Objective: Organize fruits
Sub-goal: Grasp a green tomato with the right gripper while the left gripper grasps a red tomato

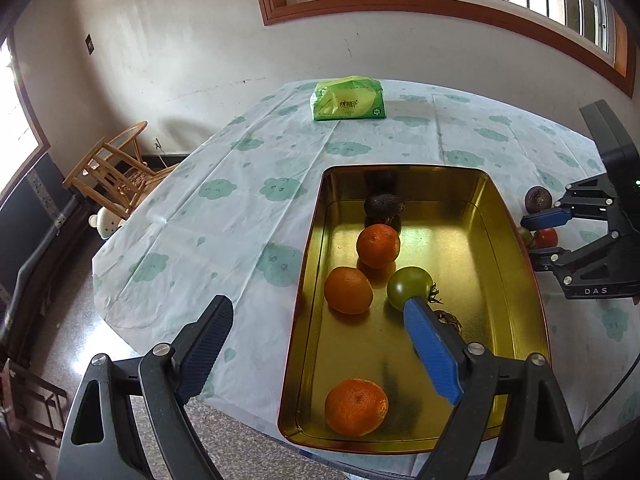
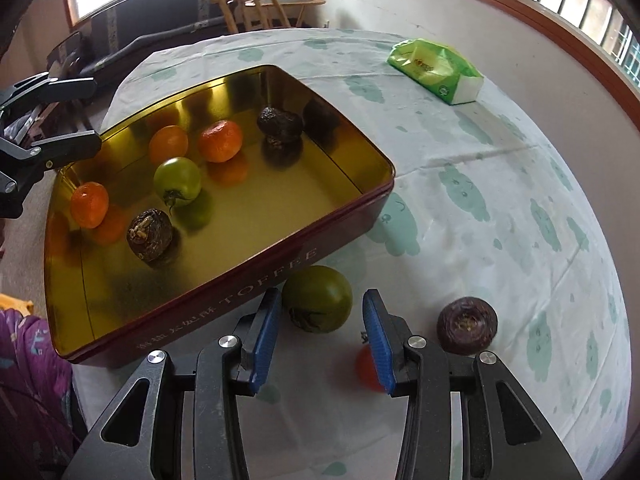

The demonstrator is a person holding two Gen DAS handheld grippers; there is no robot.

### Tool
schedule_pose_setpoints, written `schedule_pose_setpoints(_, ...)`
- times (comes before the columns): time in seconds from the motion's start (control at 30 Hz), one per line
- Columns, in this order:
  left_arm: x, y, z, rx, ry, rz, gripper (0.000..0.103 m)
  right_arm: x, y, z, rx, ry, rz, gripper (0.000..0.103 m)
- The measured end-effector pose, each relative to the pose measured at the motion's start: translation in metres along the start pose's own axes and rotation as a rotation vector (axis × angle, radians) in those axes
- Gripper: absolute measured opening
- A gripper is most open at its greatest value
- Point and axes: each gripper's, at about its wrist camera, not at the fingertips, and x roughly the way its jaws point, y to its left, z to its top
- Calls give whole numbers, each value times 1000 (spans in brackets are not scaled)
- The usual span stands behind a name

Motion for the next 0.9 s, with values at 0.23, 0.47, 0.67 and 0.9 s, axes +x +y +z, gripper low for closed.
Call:
schedule_pose_setpoints(0.23,-5,-19,8,43,-3,8,85,-4,-7,-4,68,-39,26,38)
schedule_pose_setpoints(0.47,-35,-55,19,154,-51,-109,85,-121,-40,-119,452,-291,-196,38)
schedule_pose_setpoints(0.67,-54,-115,42,300,-81,-314,85,-151,-72,-244,748,-198,-402,38)
schedule_pose_setpoints(0.9,-16,-195,62,478,23,-417,83,-152,-81,-303,856,-205,-397,38)
